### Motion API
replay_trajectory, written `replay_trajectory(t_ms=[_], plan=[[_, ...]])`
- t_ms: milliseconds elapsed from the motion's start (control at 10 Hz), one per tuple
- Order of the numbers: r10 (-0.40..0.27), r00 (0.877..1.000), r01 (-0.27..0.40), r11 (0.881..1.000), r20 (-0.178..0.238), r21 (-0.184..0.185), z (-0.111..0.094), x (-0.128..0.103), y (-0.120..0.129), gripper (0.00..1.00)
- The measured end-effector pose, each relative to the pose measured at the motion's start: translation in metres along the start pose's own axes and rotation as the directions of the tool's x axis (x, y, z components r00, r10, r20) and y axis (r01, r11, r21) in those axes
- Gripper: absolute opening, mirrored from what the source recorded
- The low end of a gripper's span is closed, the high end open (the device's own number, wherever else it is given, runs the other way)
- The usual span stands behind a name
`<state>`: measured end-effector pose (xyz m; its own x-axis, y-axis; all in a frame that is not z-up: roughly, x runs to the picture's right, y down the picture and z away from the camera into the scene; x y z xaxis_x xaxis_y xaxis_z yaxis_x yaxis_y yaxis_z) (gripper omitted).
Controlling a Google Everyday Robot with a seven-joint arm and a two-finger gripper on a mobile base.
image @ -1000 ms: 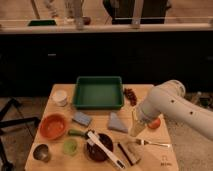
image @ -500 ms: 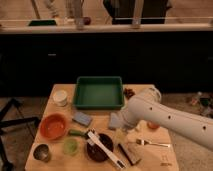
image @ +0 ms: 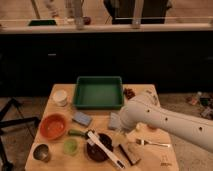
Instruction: Place brush in red bowl
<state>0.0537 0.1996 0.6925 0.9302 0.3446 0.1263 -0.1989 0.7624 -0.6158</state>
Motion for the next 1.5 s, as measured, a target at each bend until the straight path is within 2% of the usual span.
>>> replay_trajectory(t_ms=[300,500,700,800,1200,1300,1500], plan=[[-0.001,1.0,0.001,1.0,0.0,-0.001,0.001,-0.001,0.0,0.8],[0.033,0.999,-0.033,0.999,0.009,-0.004,0.009,-0.003,0.005,0.8],[0.057,0.998,-0.057,0.998,0.03,-0.019,0.037,-0.019,0.027,0.8],[0.063,0.997,-0.062,0.998,0.036,-0.02,0.042,-0.024,0.035,0.8],[0.06,0.997,-0.059,0.998,0.054,-0.021,0.041,-0.037,0.053,0.8],[0.057,0.997,-0.056,0.998,0.056,-0.023,0.041,-0.039,0.056,0.78],[0.055,0.997,-0.053,0.998,0.06,-0.028,0.043,-0.041,0.059,0.64]])
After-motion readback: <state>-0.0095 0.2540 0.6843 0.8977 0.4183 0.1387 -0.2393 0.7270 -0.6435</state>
